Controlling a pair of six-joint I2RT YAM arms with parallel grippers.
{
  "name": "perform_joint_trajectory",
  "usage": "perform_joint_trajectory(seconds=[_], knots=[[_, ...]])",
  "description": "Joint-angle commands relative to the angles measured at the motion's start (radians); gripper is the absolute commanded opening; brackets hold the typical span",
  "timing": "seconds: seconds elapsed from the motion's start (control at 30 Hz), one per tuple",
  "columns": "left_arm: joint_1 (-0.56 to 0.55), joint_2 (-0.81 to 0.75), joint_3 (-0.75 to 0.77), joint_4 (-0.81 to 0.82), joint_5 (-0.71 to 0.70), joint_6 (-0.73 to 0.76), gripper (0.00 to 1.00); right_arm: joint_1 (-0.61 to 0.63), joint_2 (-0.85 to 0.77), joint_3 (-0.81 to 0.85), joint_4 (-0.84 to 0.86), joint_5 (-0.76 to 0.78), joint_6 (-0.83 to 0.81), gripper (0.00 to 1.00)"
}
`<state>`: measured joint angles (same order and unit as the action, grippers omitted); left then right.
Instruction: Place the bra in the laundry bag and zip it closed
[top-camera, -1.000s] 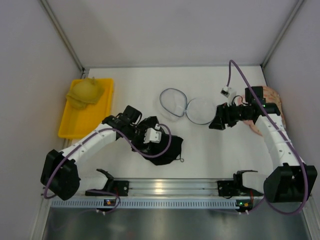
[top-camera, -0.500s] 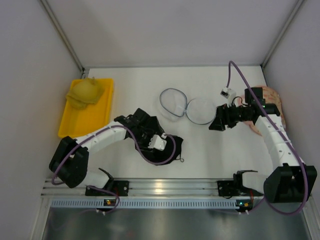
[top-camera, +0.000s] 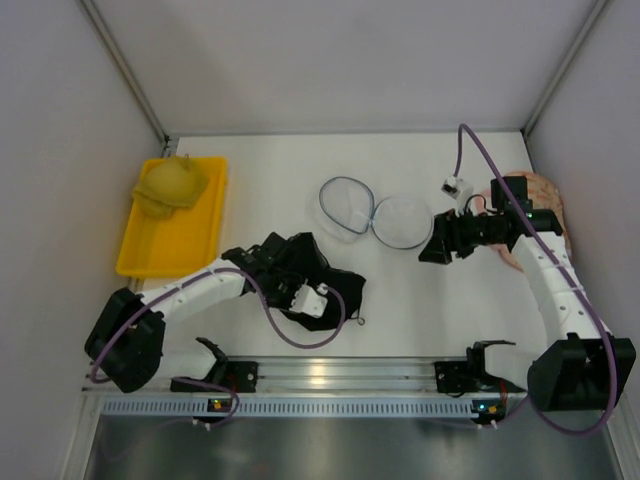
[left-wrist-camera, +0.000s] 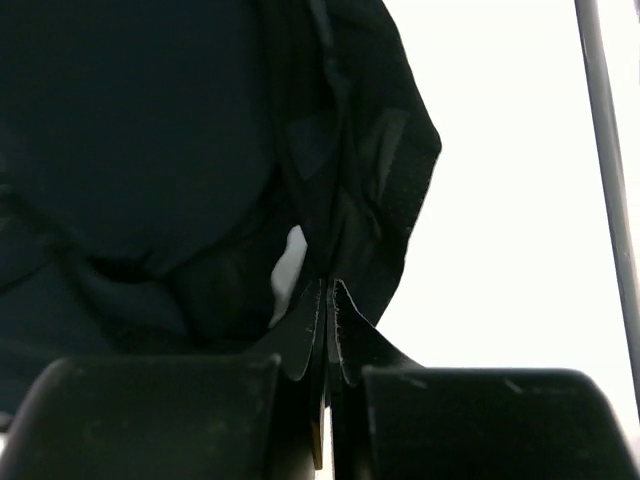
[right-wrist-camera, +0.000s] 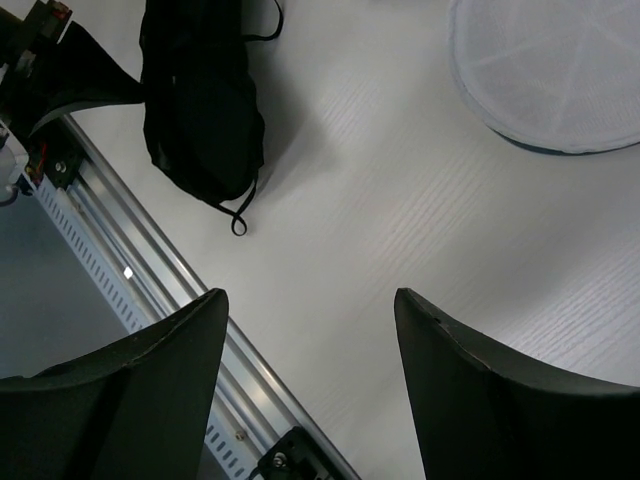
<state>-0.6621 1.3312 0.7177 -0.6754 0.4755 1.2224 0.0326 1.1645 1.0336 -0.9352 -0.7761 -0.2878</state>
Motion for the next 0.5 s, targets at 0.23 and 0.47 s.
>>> perform_joint_trajectory(seconds=[0.23, 0.47], knots=[[-0.039, -0.263, 0.115, -0.05, 0.052, -0.196, 0.0, 0.004, -0.026, 0.04, -0.024, -0.017, -0.027, 0.66], [-0.04, -0.207, 0.227, -0.079, 0.02, -0.229, 0.04, 0.004, -0.016, 0.048, -0.024, -0.023, -0.027, 0.66]])
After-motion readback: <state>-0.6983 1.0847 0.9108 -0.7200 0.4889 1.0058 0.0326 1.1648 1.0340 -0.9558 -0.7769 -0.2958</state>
